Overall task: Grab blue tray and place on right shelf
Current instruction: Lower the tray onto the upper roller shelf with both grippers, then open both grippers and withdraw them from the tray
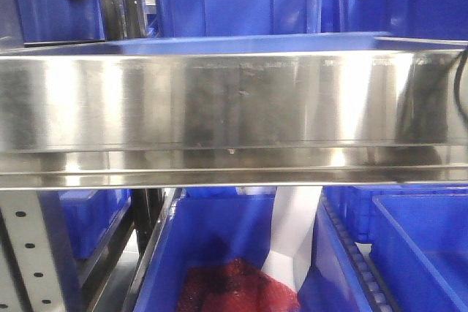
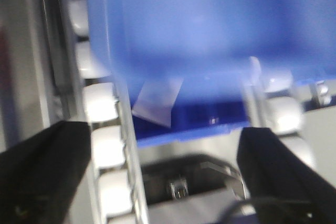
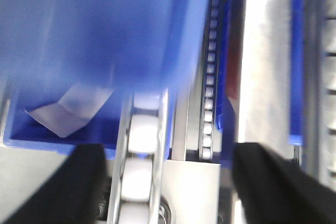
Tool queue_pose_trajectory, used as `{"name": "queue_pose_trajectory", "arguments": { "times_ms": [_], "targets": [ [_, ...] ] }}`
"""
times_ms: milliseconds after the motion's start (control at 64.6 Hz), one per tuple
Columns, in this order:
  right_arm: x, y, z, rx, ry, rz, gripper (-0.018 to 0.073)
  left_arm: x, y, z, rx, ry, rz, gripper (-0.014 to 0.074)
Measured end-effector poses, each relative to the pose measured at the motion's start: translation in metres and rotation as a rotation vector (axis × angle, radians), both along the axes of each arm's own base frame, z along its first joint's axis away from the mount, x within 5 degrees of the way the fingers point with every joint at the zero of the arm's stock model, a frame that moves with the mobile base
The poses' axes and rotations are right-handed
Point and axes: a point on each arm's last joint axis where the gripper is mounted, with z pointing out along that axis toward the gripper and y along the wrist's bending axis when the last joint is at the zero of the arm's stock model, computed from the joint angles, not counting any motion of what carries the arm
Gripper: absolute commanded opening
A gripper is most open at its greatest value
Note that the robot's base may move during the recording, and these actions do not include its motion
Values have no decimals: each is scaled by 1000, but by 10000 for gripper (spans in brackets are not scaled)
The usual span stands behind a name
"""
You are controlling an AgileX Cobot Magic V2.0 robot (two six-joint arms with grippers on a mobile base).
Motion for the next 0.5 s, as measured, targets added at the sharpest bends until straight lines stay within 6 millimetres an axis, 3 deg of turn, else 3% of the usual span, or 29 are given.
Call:
{"name": "queue_pose_trajectory", "arguments": {
  "times_ms": [124,201,356,495],
  "targets": [
    [-24,-9,18,18,-49,1,168,-30,5,31,1,-93,-30,227],
    [-41,-15,26,34,-93,5,54,-52,6,37,7,-109,-59,137],
    [-84,-31,31,64,-189,22,55,-96,20,29,-2,-138,-103,-54],
    [-118,-43,20,66,-263,60,55,-129,43,13,-37,-209,-106,-48]
  ]
}}
